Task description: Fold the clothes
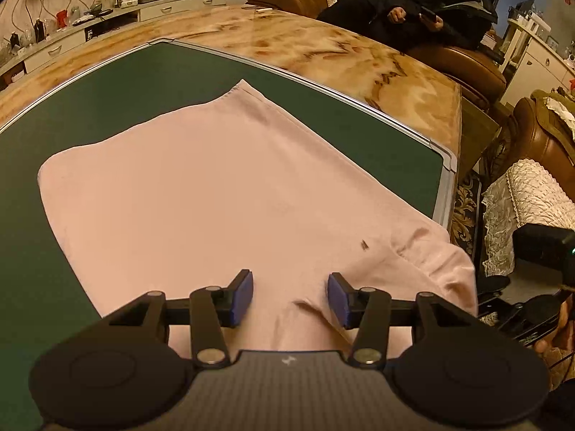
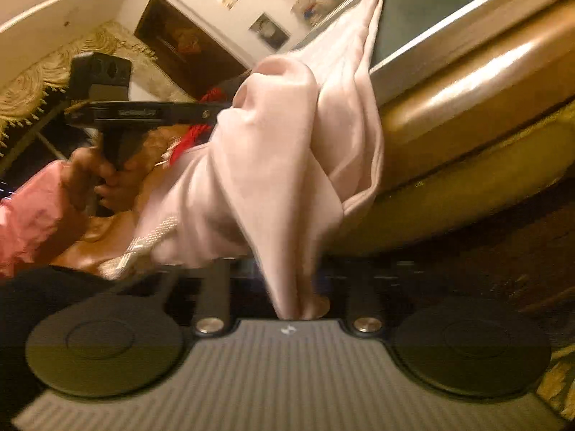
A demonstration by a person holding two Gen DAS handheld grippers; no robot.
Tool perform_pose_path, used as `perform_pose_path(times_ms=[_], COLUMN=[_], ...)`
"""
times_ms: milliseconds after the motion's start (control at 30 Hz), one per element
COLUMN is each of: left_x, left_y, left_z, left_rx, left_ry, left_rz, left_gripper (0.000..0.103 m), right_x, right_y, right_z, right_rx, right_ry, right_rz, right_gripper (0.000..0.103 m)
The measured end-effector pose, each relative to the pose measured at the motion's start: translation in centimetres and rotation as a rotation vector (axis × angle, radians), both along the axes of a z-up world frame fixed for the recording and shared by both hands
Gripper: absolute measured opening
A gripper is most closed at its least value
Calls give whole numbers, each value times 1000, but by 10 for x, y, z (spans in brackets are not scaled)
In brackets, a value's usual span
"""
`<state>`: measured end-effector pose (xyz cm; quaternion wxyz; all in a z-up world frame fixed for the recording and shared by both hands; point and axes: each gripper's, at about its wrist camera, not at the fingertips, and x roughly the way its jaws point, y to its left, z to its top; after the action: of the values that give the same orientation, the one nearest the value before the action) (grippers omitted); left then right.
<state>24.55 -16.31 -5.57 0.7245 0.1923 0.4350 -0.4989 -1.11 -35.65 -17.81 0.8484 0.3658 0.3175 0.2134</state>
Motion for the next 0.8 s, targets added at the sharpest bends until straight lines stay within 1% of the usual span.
perform_pose_path(times_ms=[100,200,300,367,433,500,600,667,700,733,800], left_x=[1,1,1,1,4,8,8,-7,-19,-35,-66], left_y=[-1,-3,-3,-1,10,28,62,79,84,84,83], left_z=[0,1,2,4,11,23,50,72,81,88,100], left_rx=[0,9,18,22,5,-32,-104,-131,-135,-129,-117], left_ry=[-4,-16,-21,-18,-23,-31,-39,-87,-121,-163,-246], left_rz=[5,1,10,28,69,118,199,186,159,122,47], left_gripper=[51,51,51,51,51,51,52,57,64,74,85], right_x=[-6,-13,-15,-11,-6,2,12,15,17,18,21], right_y=[-7,-16,-21,-21,-21,-21,-26,-29,-30,-29,-28], right_z=[8,21,38,51,64,77,90,94,95,96,99], right_rx=[65,183,280,354,425,489,604,698,735,759,796], right_ry=[33,90,161,220,292,351,411,449,459,466,473], right_rz=[46,76,82,66,36,-3,-90,-176,-208,-231,-268], right_gripper=[20,19,18,17,17,17,17,17,17,17,17])
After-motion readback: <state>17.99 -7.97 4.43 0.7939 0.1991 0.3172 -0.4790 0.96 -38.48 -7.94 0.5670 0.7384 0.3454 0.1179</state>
